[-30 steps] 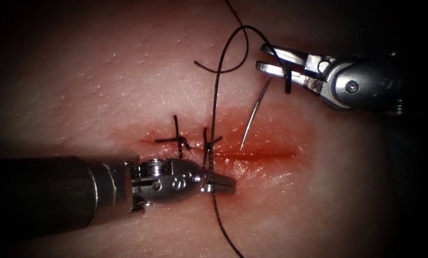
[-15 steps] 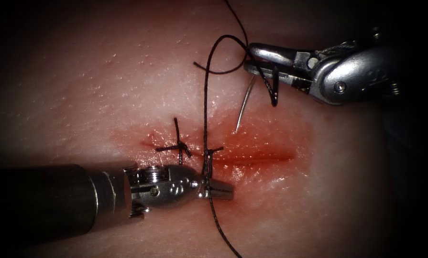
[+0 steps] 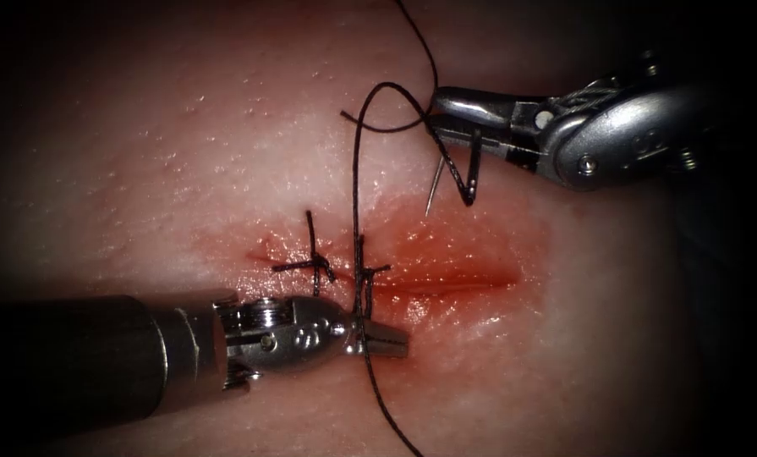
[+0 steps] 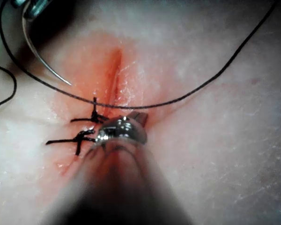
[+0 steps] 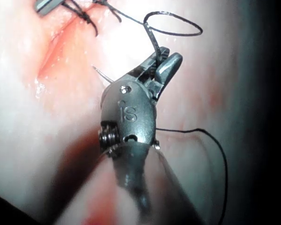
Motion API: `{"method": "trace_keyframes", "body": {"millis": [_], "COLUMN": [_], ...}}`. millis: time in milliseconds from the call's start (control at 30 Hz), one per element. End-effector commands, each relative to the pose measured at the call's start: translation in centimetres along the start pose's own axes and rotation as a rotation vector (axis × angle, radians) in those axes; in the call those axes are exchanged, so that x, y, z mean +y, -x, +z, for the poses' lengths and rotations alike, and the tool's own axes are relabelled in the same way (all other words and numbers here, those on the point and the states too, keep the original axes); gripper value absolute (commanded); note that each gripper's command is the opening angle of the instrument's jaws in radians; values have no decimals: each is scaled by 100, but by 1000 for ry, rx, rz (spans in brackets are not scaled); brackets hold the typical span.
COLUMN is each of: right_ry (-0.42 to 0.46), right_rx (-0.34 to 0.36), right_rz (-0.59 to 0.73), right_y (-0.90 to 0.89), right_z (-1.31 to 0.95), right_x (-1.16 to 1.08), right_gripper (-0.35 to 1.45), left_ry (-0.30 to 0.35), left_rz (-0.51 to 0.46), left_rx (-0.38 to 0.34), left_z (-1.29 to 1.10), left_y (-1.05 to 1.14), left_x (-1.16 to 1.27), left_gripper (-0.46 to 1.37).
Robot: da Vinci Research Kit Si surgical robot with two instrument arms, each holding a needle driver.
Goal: Wound Closure
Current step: Use the right gripper to insert the needle through the top of the skin
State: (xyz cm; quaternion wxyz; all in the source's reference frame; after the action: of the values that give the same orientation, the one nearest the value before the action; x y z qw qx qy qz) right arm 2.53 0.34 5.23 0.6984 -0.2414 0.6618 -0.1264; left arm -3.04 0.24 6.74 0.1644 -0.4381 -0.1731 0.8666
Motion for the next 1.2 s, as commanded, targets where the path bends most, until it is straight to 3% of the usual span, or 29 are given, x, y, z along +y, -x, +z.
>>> {"method": "trace_keyframes", "body": {"millis": [33, 500, 633, 1200], "right_ry": [7, 7, 3, 5], "right_rx": [0, 2, 5, 10], "right_rz": [0, -19, -79, -131], "right_y": [0, -1, 0, 9], "right_z": [0, -2, -2, -5], "right_x": [0, -15, -23, -91], "right_gripper": [-35, -35, -35, -35], "left_ry": [11, 15, 16, 17], "left_rz": [0, -2, -3, -5], "left_rx": [0, 1, 1, 1], "left_z": [-1, -4, -5, -5], "left_y": [0, -3, -5, -8], "left_x": [0, -2, -2, -3], "left_gripper": [-35, -35, -35, -35]}}
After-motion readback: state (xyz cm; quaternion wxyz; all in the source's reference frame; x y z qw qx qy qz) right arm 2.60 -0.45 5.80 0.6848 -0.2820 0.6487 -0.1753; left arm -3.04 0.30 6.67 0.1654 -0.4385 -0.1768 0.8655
